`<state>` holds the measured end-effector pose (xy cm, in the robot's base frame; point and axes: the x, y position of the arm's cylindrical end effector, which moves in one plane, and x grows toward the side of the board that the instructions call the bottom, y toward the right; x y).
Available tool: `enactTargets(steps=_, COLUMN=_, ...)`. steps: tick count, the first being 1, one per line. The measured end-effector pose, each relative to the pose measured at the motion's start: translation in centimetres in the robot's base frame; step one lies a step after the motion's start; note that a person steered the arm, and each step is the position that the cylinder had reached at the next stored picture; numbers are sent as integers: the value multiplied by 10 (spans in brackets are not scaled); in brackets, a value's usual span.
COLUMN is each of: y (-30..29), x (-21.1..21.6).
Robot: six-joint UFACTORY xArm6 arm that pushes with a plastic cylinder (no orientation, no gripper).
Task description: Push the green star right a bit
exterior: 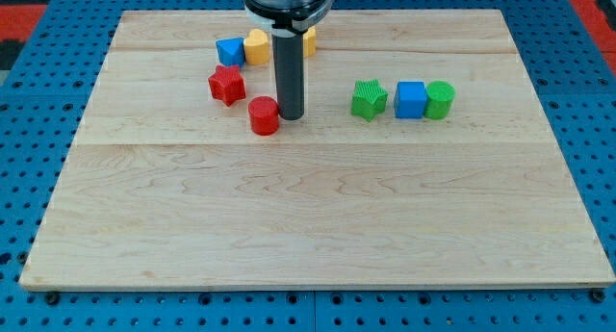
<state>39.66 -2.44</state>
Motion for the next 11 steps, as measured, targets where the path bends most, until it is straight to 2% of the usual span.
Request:
enactTargets(steps=1, y=6, x=-10)
enactTargets(steps=3, y=56, x=-16)
enactTargets(steps=11, y=63, x=-4)
